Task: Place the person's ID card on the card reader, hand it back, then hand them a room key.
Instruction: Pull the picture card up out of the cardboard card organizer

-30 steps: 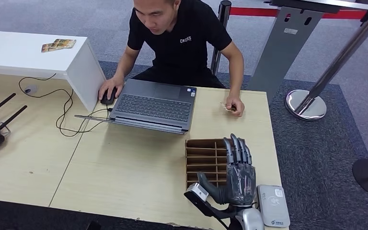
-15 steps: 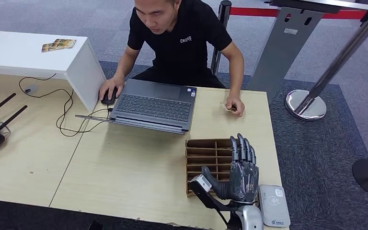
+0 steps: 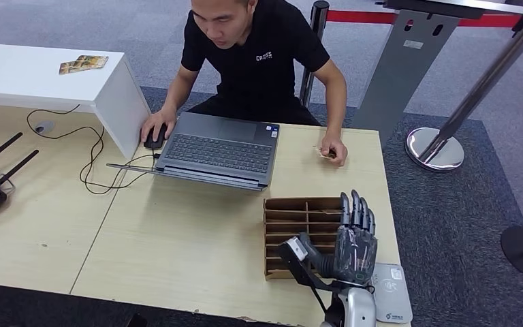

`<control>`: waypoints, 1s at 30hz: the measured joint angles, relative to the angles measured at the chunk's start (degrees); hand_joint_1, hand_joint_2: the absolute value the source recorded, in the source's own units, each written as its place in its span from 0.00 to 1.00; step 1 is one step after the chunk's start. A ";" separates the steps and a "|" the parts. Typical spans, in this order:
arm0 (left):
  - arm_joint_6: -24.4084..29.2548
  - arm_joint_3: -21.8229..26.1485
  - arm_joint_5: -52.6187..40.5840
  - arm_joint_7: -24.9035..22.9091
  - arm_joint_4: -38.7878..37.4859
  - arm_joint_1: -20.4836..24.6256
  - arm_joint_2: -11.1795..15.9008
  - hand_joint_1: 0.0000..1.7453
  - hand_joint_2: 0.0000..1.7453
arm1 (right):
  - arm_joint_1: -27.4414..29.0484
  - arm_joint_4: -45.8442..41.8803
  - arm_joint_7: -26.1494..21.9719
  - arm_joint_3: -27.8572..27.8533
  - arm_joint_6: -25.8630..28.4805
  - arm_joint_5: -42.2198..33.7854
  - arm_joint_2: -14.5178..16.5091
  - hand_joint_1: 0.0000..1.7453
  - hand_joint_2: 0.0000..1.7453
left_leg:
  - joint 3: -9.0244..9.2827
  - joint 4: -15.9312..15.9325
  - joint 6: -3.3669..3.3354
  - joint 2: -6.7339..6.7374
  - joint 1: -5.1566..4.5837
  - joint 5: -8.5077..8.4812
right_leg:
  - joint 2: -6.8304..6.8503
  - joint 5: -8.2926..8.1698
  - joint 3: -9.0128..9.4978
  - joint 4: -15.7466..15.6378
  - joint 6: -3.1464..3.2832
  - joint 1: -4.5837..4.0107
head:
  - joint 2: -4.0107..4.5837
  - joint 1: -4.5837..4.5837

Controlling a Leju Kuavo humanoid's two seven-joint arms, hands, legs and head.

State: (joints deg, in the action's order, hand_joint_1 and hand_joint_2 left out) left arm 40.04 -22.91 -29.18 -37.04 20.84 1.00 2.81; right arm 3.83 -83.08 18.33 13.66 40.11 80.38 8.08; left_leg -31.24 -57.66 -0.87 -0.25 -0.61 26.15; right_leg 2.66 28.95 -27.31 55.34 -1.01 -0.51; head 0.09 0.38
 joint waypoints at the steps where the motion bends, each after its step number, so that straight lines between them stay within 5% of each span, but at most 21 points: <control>1: 0.00 -0.16 0.07 -0.01 0.04 0.00 0.06 0.00 1.00 | -0.07 0.07 0.45 0.09 0.00 0.09 -0.21 0.00 1.00 | 0.00 0.00 0.00 0.00 0.00 0.00 | 0.00 0.00 0.00 0.00 0.00 0.00 | 0.00 0.00; 30: 0.00 -1.66 0.24 -0.61 0.38 -0.08 0.46 0.00 1.00 | -0.83 -2.27 5.78 2.14 0.07 2.34 -3.61 0.00 1.00 | 0.01 0.00 0.00 0.00 0.00 0.00 | 0.00 0.00 0.00 0.00 0.00 0.00 | 0.00 -0.01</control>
State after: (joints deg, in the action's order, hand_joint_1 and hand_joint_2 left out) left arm 40.04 -24.56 -28.94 -37.65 21.22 0.92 3.27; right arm 3.00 -85.35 24.11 15.80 40.17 82.72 4.47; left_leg -31.24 -57.66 -0.87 -0.25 -0.61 26.15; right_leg 2.66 28.95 -27.30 55.34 -1.01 -0.51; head 0.09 0.38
